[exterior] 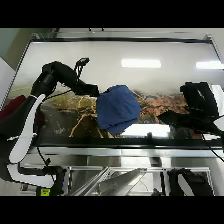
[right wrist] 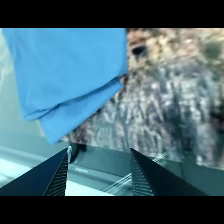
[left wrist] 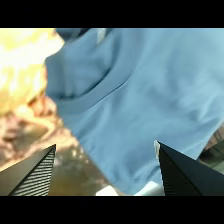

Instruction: Fold the shirts.

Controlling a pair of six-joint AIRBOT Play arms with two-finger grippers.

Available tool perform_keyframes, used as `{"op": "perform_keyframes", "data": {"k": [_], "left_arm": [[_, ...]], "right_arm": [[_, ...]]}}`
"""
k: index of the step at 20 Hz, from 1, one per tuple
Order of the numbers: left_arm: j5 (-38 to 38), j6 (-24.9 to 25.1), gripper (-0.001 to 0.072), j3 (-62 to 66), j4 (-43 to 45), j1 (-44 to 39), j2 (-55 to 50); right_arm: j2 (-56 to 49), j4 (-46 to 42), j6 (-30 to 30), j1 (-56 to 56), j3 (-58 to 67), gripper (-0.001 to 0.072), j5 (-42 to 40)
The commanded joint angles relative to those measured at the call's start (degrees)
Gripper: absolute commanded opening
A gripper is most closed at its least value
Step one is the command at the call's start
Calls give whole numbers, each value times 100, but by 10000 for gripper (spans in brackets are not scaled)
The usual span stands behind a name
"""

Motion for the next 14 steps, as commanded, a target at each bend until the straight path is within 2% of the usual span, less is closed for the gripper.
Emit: {"op": "perform_keyframes", "data": {"k": [1, 4, 7, 8, 9, 14], "left_arm": [[-748, 308, 707, -844, -295, 275, -63], [-992, 568, 707, -933, -404, 175, -409], [-1165, 610, 699, -933, -442, 31, -699], [-1255, 688, 574, -935, -442, -42, -723], [-1360, 739, 484, -933, -446, -127, -728], [-1794, 737, 481, -935, -426, -251, -734]], "right_arm": [[-372, 92, -90, 463, 2, 433, -308], [-525, 96, -90, 664, 2, 434, -376], [-553, 92, -90, 667, 2, 433, -380], [-564, 92, -87, 669, 2, 434, -380], [-579, 90, -87, 669, 2, 434, -380], [-1060, 92, -85, 669, 2, 441, -415]]}}
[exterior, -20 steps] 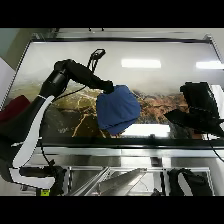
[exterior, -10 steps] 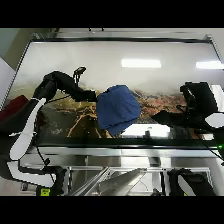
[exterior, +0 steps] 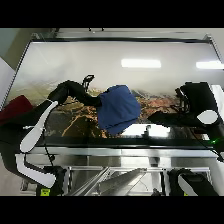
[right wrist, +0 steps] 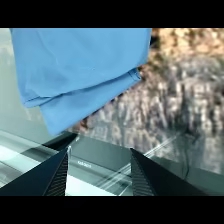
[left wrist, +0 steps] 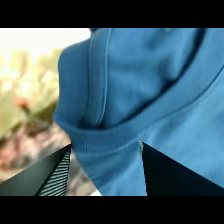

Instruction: Fold the shirts.

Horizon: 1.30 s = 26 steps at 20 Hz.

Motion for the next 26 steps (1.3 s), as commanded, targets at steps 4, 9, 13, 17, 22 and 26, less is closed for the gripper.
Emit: {"op": "perform_keyframes", "data": {"k": [4, 9, 13, 17, 22, 26], "left_arm": [[94, 46, 572, -7, -4, 310, -24], [146, 275, 665, -9, -529, 389, -28], [-173, 413, 665, -7, -601, 142, -103], [61, 437, 648, -7, -610, 138, -402], [-52, 549, 105, 22, -721, 138, -103], [-90, 601, 18, 24, -748, 328, 507]], "right_arm": [[-1272, 542, -457, 234, 2, 440, -754], [-2782, 2048, -1429, 730, 22, 439, -1209], [-3536, 2658, -1867, 946, 229, 430, -1202], [-3659, 2658, -1891, 1051, 494, 339, -1198], [-3641, 2656, -1971, 1049, 782, 82, -708], [-3480, 2197, -1956, 1021, 1143, 19, -42]]}}
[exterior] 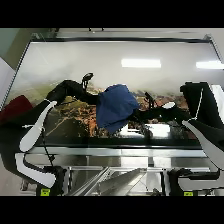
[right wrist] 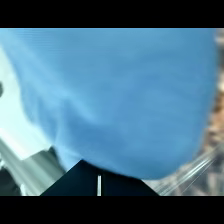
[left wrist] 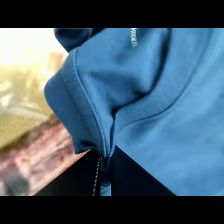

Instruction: Fold the shirts.

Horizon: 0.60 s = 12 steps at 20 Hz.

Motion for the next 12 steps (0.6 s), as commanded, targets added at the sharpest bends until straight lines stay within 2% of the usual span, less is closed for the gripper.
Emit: {"op": "perform_keyframes", "data": {"k": [1, 3, 7, 10, 12], "left_arm": [[-26, 24, 18, 9, -72, 267, 590], [225, -11, 18, 7, -70, 581, 1054], [483, -267, 18, 7, -74, 1200, 2000], [656, -426, 18, 7, -90, 1497, 2898], [765, -470, 18, 7, -393, 1443, 3484]], "right_arm": [[219, -577, 81, -61, 358, 19, 636], [533, -957, 297, -256, 647, 19, 1091], [1517, -1145, 367, -942, 1244, 19, 1821], [2492, -1091, 354, -1585, 1683, 20, 2072], [3130, -758, 240, -1808, 1864, 19, 2065]]}}
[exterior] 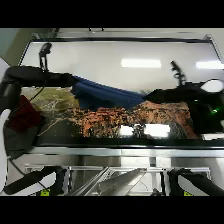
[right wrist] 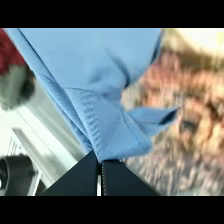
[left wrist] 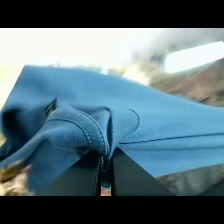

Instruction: Fold the shirts.

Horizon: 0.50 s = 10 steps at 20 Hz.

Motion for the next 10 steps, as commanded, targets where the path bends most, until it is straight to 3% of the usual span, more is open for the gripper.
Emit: {"op": "perform_keyframes", "data": {"k": [1, 5, 7, 10], "left_arm": [[109, -109, 18, 4, -422, -22, 1067], [-1104, -111, 18, 85, -586, -1207, 2120], [-1709, -114, 17, 505, -125, -1709, 2253], [-1567, -162, 18, 1189, 452, -1843, 1464]], "right_arm": [[1102, 457, -166, -435, 376, 19, 192], [1923, 1604, -686, -286, 647, 20, -289], [1937, 1419, -717, -256, 1056, 19, -721], [1390, 1130, -708, -223, 1316, 20, -1419]]}}
